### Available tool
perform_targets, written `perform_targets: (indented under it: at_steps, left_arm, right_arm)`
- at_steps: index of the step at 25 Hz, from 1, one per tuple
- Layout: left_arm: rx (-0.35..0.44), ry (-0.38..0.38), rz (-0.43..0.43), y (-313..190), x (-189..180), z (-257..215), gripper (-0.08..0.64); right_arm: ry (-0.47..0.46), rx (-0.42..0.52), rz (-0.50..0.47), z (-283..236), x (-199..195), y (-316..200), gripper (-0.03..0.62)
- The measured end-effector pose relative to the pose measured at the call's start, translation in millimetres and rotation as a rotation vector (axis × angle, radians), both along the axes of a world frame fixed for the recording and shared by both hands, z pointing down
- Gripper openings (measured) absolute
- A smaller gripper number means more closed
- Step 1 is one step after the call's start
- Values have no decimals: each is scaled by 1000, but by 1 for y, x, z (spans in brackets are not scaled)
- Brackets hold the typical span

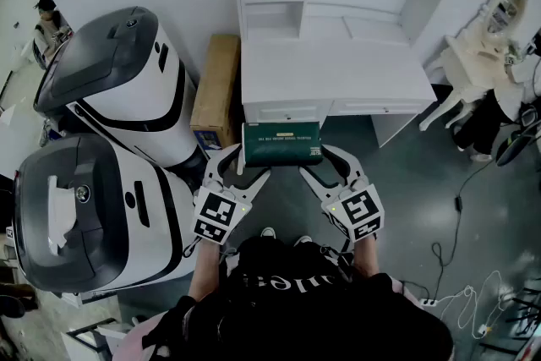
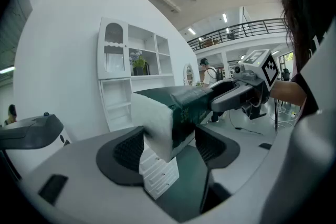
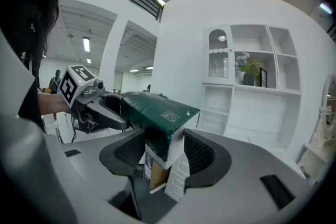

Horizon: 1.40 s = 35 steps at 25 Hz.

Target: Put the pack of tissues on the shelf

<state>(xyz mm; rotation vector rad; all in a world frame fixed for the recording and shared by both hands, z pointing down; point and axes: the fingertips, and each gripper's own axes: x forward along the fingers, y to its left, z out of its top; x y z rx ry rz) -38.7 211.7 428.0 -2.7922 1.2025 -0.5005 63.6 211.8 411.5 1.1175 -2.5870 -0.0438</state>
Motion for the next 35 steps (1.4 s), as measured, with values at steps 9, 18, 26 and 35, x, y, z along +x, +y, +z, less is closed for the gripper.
perform_targets:
  at_steps: [9, 18, 26, 35]
  left_arm:
    - [16, 7, -6, -7, -10, -5, 302]
    - [14, 21, -1, -11, -38, 3, 302]
    - [-5, 43, 37, -12, -38, 16, 302]
    - [-30, 54, 53, -29, -34, 25, 302]
  right_arm:
    - [-8, 3, 1, -3, -10, -8, 255]
    - [-5, -2, 11, 4, -38, -12, 255]
    - [22, -27, 57, 15, -38, -8, 255]
    - [34, -53, 82, 23, -34, -24, 255]
